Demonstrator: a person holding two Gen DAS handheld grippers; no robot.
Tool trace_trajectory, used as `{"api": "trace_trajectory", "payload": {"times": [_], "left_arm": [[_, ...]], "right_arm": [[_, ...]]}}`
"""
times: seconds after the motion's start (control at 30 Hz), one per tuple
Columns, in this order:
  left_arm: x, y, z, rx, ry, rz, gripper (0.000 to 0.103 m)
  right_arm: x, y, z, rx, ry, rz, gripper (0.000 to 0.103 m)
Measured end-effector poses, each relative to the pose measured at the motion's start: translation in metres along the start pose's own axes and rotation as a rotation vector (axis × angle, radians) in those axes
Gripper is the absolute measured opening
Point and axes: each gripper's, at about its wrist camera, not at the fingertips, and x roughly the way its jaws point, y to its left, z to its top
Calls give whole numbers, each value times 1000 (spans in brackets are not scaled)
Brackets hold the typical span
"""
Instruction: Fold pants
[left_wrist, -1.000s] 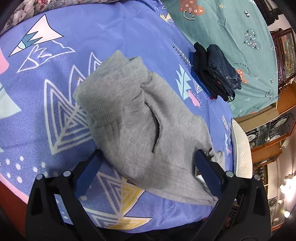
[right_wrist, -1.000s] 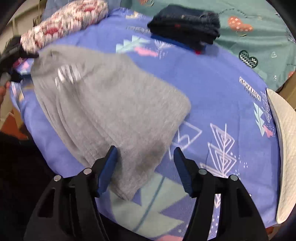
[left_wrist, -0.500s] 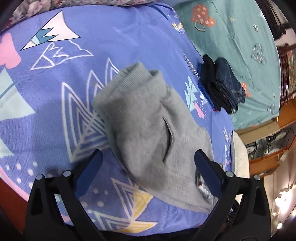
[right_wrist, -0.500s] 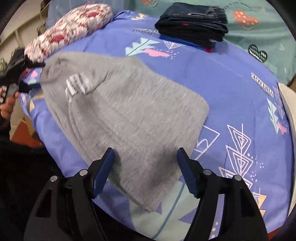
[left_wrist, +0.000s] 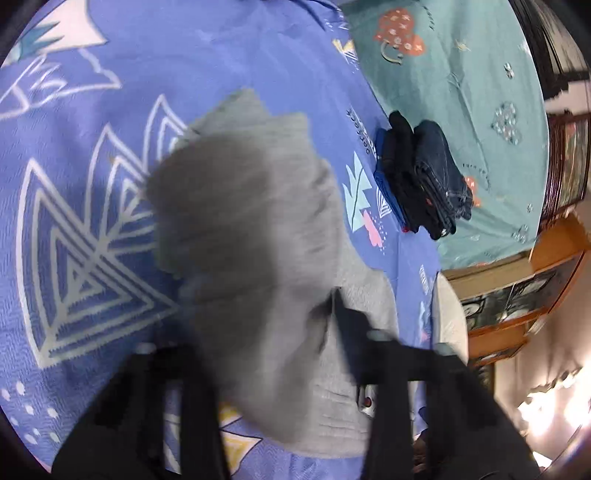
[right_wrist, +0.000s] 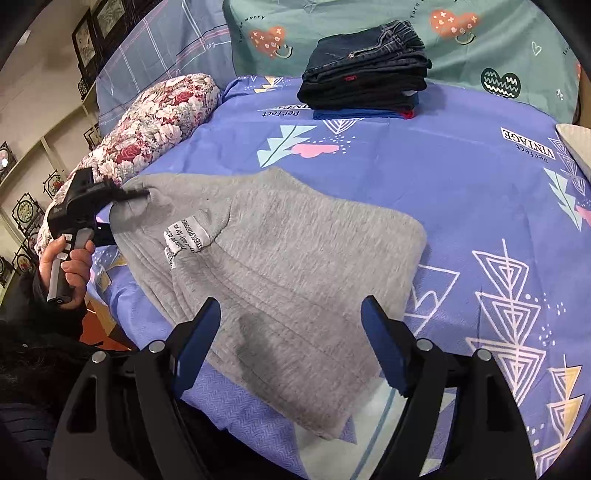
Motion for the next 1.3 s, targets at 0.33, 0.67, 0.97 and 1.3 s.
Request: {"api": "trace_trajectory", "payload": {"times": [0.33,0.67,0.97,1.3], "left_arm": [[-30,-149,-70,584,-146,33,20],[101,-235,-227,1149,436,91,59],[20,-244,-199,1133,265,-102,101],[63,-236,-209,1119,420,-181,101]], "right_arm": [[-15,-33,2,90,-68,-7,79],[-48,-90,14,368,-171,266,101],[-18,-62,6,396,14,462,101],[-5,-60,12,412,-67,502,37]]}}
